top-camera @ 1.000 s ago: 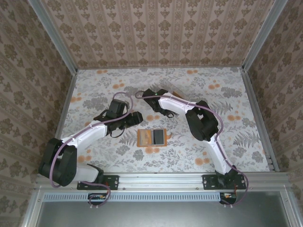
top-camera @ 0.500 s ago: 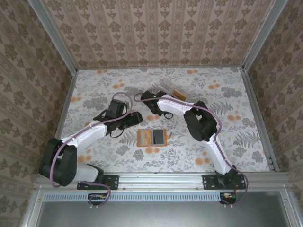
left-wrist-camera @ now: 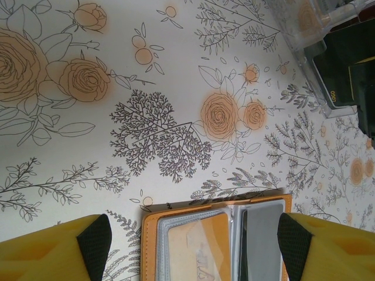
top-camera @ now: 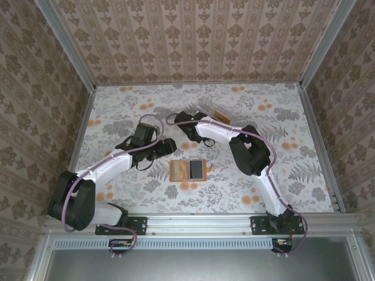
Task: Put the credit cards into the card holder
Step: Pick up the credit card from the storage box.
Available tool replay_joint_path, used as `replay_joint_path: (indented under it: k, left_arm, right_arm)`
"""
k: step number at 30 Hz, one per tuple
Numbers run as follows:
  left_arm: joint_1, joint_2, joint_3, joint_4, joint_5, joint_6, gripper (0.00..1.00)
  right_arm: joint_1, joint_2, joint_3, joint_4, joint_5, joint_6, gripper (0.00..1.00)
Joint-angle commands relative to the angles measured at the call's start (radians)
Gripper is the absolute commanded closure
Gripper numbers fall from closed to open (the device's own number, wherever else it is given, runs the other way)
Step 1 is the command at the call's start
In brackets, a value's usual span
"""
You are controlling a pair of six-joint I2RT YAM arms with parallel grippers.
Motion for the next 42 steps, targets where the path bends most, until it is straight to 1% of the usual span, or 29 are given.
replay_joint_path:
  k: [1, 5, 8, 12, 19, 21, 22, 26, 30, 33, 35, 38, 42]
  left_arm:
    - [0.005, -0.011, -0.013, 0.008, 0.016, -0.010, 0.22]
    - [0.004, -0.009, -0.011, 0.007, 0.018, -0.011, 0.22]
    - [0.004, -0.008, -0.012, 0.006, 0.018, -0.010, 0.22]
    - [0.004, -0.007, -0.012, 0.004, 0.019, -0.009, 0.22]
    - [0.004, -0.007, -0.010, -0.006, 0.019, -0.009, 0.22]
    - [0.005, -0.007, -0.008, -0.011, 0.018, -0.008, 0.22]
    - [0.004, -0.007, -0.007, -0.013, 0.018, -0.007, 0.22]
    - [0.005, -0.007, -0.005, -0.014, 0.019, -0.007, 0.23]
    - [0.005, -0.013, -0.003, -0.022, 0.019, -0.006, 0.23]
    - [0.005, -0.018, -0.005, -0.030, 0.010, -0.005, 0.23]
    - [0.005, -0.018, -0.002, -0.050, 0.003, 0.000, 0.23]
    - [0.006, -0.021, -0.002, -0.070, -0.003, 0.008, 0.23]
    - [0.005, -0.026, -0.011, -0.089, -0.005, 0.017, 0.23]
  right_arm:
    - [0.002, -0.050, -0.006, -0.020, 0.037, 0.010, 0.75]
    - [0.002, -0.055, -0.003, -0.028, 0.024, 0.015, 0.81]
    - [0.004, -0.060, 0.005, -0.053, 0.003, 0.028, 0.82]
    - [0.005, -0.080, 0.011, -0.085, -0.081, 0.051, 0.84]
    - [0.005, -0.123, 0.032, -0.149, -0.214, 0.107, 0.93]
    - [0.006, -0.139, 0.030, -0.158, -0.231, 0.123, 0.94]
    - [0.005, -0.146, 0.032, -0.168, -0.238, 0.134, 0.97]
    - [0.006, -0.165, 0.030, -0.185, -0.258, 0.167, 0.97]
    - [0.013, -0.176, 0.064, -0.254, -0.246, 0.239, 0.98]
    - [0.013, -0.204, 0.069, -0.285, -0.282, 0.317, 1.00]
    - [0.018, -0.236, 0.059, -0.298, -0.320, 0.370, 1.00]
    - [0.026, -0.321, -0.004, -0.264, -0.390, 0.447, 1.00]
    - [0.030, -0.435, -0.126, -0.191, -0.537, 0.566, 1.00]
